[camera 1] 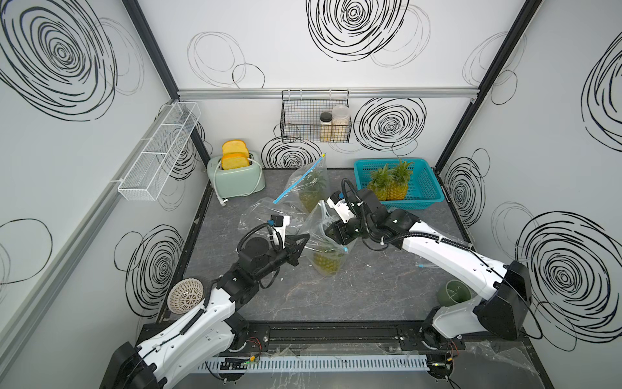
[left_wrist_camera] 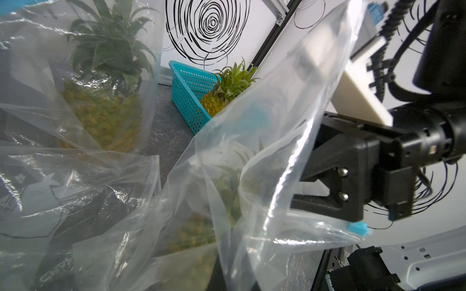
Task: Open the zip-top bag and take out the pineapple
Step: Pick up the pineapple from the zipper food storage bag.
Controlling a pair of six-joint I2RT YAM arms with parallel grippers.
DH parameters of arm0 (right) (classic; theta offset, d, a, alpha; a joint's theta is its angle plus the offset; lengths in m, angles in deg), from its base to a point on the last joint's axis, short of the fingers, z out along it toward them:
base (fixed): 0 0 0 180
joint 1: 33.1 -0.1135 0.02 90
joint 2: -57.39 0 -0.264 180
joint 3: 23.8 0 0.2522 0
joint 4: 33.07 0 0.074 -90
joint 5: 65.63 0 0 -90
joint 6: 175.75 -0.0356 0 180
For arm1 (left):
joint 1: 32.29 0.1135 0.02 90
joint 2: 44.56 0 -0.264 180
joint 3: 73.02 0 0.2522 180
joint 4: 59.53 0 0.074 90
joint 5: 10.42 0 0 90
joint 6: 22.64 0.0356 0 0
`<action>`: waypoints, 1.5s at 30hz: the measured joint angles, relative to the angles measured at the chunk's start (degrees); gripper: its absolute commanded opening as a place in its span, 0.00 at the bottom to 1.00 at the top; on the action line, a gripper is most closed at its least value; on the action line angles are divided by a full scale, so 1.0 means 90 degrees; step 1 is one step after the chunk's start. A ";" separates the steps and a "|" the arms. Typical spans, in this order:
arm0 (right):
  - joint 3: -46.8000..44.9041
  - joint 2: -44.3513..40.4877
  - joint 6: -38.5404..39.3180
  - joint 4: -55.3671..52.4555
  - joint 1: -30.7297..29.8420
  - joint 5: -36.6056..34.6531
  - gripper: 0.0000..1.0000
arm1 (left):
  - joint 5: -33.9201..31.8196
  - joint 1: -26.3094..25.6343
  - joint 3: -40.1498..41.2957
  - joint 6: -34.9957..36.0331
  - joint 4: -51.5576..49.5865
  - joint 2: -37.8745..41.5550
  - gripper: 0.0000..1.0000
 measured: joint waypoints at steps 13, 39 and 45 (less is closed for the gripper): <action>0.0134 0.0073 0.0066 -0.0542 -0.0017 -0.0379 0.48 | -0.0039 0.0000 0.0189 -0.0032 0.0053 0.0083 0.00; -0.0957 -0.0481 -0.0330 0.0226 -0.0129 -0.0537 0.00 | -0.0102 0.0000 0.0294 -0.0061 -0.0007 0.0350 0.35; -0.1115 -0.0916 -0.0328 0.0328 0.0493 0.0114 0.00 | -0.0085 0.0005 0.0357 -0.0219 0.0000 0.0495 0.83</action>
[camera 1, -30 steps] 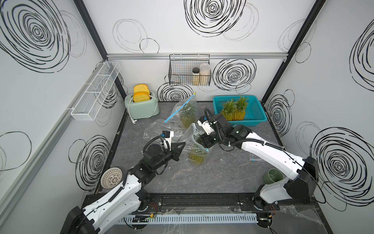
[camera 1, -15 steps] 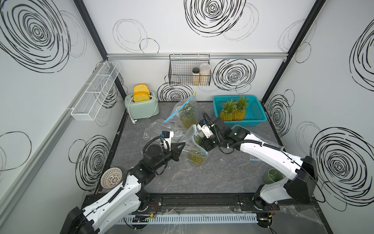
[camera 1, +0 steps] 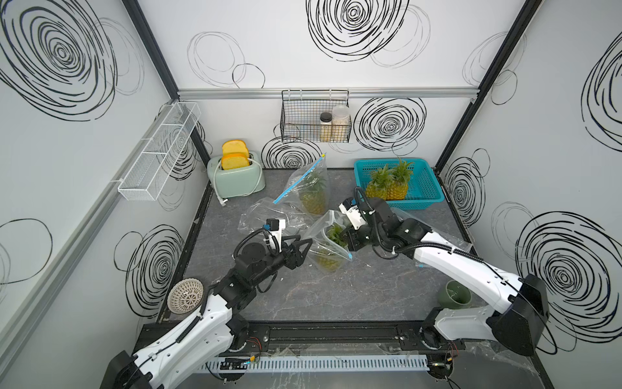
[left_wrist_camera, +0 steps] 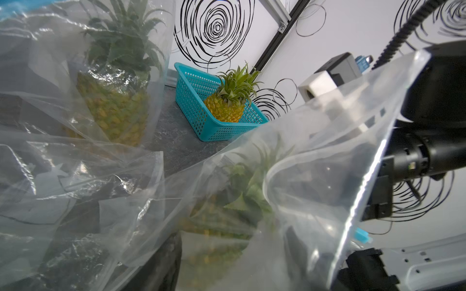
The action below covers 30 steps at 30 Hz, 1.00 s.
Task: Open the zip-top bag and take out the pineapple
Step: Pick up the pineapple from the zipper food storage bag.
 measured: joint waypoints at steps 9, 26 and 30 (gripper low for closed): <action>0.0714 -0.0335 0.0041 -0.0109 0.0886 0.0782 0.00 | 0.0882 -0.0002 0.0908 -0.0590 0.0726 -0.0051 0.96; 0.1523 -0.0355 -0.0408 -0.0245 0.1047 0.1712 0.00 | 0.0865 -0.0959 0.1333 -0.0899 0.3781 -0.1943 0.96; 0.1647 -0.0352 -0.0578 -0.0245 0.0942 0.1751 0.00 | 0.0595 -0.1316 0.1217 -0.0636 0.4396 -0.2698 0.96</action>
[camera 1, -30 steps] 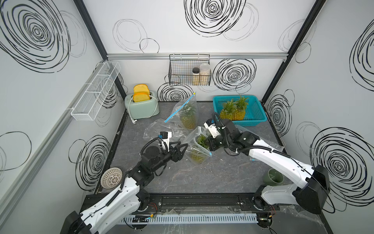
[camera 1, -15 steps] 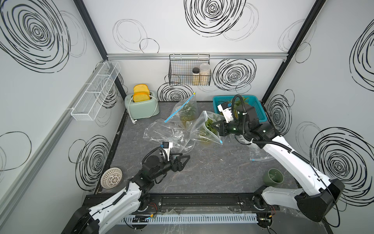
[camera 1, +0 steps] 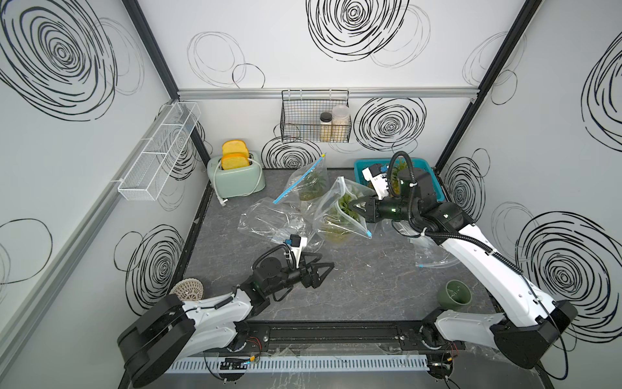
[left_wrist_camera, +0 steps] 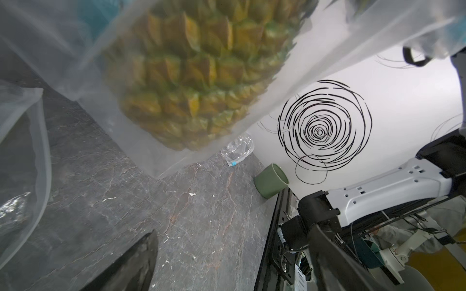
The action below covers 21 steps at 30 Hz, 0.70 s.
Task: Open the zip-top bag and take out the pineapple
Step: Pick up the pineapple from the zipper food storage bag.
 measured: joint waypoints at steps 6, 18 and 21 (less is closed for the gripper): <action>0.0335 0.0000 -0.0148 0.0012 -0.0321 -0.0010 0.00 | -0.0367 -0.0066 -0.0148 0.0146 0.0712 -0.0831 0.96; 0.0398 0.0010 -0.0381 0.0146 -0.0746 -0.0022 0.00 | -0.1059 -0.0041 -0.0350 0.0425 0.1562 -0.0991 0.41; 0.0391 0.0010 -0.0432 0.0267 -0.0765 -0.0029 0.00 | -0.1132 -0.0029 -0.0393 0.0464 0.1637 -0.1061 0.08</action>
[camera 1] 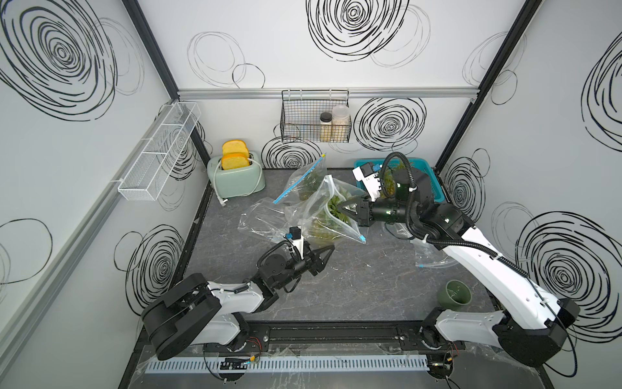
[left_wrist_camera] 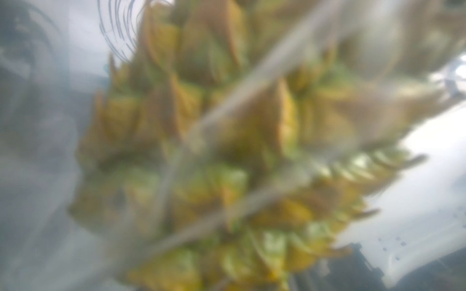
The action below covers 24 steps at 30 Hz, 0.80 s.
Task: Open the zip-top bag and take out the pineapple
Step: Pick up the pineapple from the zipper food storage bag.
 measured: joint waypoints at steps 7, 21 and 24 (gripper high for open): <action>-0.0005 -0.0002 -0.0027 0.0126 -0.0002 -0.0010 0.00 | -0.0206 0.0046 -0.0068 0.0136 -0.0168 -0.0015 0.00; 0.0022 -0.0017 -0.0051 0.0097 0.0027 -0.0029 0.00 | -0.1591 0.0138 -0.1515 0.0476 -0.3405 -0.0534 0.00; 0.0112 -0.0066 -0.0075 0.0036 0.0034 -0.0012 0.00 | -0.1817 0.0194 -0.1583 0.0440 -0.3905 -0.0719 0.00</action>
